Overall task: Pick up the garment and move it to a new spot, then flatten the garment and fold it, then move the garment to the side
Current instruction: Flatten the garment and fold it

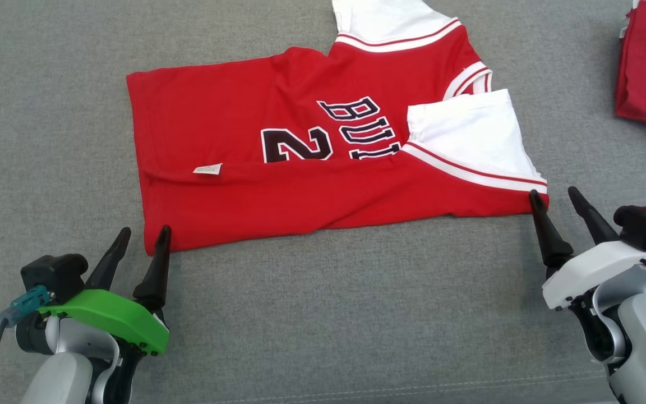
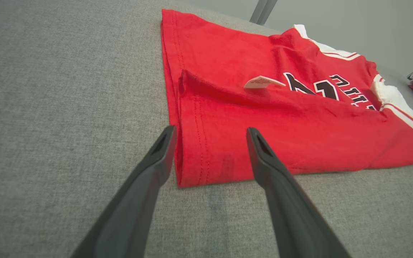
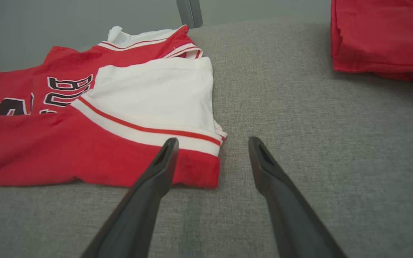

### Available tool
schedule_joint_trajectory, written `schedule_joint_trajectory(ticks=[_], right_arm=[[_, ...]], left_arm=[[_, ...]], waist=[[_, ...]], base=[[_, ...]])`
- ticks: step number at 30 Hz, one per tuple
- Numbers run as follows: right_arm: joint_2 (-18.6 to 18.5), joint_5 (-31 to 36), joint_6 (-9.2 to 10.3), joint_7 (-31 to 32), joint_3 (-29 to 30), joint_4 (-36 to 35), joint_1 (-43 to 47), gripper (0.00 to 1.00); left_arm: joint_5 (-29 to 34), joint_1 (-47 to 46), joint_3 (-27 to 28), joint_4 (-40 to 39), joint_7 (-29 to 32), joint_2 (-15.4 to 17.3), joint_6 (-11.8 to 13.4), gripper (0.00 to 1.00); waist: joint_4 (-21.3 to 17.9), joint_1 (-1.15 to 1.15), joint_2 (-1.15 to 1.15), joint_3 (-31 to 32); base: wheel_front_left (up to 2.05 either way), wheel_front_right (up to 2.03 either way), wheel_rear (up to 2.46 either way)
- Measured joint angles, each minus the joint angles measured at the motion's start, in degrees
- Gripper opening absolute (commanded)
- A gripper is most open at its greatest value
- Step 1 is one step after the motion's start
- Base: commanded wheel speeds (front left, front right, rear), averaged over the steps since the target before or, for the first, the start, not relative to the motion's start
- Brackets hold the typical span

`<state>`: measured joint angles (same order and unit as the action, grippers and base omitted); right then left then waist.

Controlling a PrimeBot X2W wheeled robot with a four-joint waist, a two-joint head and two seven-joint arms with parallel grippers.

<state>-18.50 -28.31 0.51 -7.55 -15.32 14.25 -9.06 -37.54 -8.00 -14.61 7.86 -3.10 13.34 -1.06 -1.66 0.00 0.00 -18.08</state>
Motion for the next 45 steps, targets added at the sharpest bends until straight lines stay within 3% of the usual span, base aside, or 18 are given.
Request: schedule_joint_trajectory(ticks=[30, 31, 32, 33, 34, 35, 36, 45], right_arm=[[2.49, -0.34, -3.02, -0.66, -2.25, 11.84, -6.78, 1.00], [2.49, -0.34, -3.05, -0.66, -2.37, 12.09, -7.06, 1.00], [2.50, -0.34, -3.21, -0.68, -2.41, 12.28, -7.26, 1.00], [2.52, -0.34, -3.54, -0.73, -2.45, 12.54, -7.42, 0.85], [2.52, -0.34, -3.67, -0.73, -2.61, 12.77, -7.64, 0.36], [2.50, -0.34, -4.04, -0.73, -2.81, 12.98, -7.95, 0.16], [2.53, -0.36, -4.05, -0.73, -2.87, 13.16, -8.26, 0.00], [2.82, -2.32, -5.99, 0.05, -3.47, 14.41, -9.48, 0.00]], left_arm=[[-3.57, -4.49, -0.60, 9.50, 4.67, -2.47, -1.53, 1.00], [-3.63, -4.76, -0.58, 9.65, 4.82, -2.47, -1.53, 0.94], [-3.67, -5.02, -0.58, 9.76, 4.83, -2.49, -1.54, 0.82], [-3.76, -5.22, -0.56, 9.89, 4.86, -2.49, -1.56, 0.53], [-3.92, -5.38, -0.54, 10.02, 5.00, -2.49, -1.69, 0.23], [-4.03, -5.55, -0.53, 10.14, 5.11, -2.49, -1.71, 0.00], [-4.10, -5.74, -0.54, 10.25, 5.19, -2.49, -1.78, 0.00], [-4.91, -6.40, -0.74, 10.79, 6.81, -2.43, -2.99, 0.00]], waist=[[0.20, 0.00, 0.00, -1.65], [0.18, 0.00, 0.00, -1.70], [0.17, 0.00, 0.00, -1.76], [0.16, 0.00, 0.00, -1.81], [0.18, 0.00, 0.00, -1.85], [0.20, 0.00, 0.00, -1.89], [0.23, 0.00, 0.00, -1.92], [0.43, 0.00, 0.00, -1.74]], base=[[0.00, 0.00, 0.00], [0.00, 0.00, 0.00], [0.00, 0.00, 0.00], [0.00, 0.00, 0.00], [0.00, 0.00, 0.00], [0.00, 0.00, 0.00], [0.00, 0.00, 0.00], [0.00, 0.00, 0.00]])
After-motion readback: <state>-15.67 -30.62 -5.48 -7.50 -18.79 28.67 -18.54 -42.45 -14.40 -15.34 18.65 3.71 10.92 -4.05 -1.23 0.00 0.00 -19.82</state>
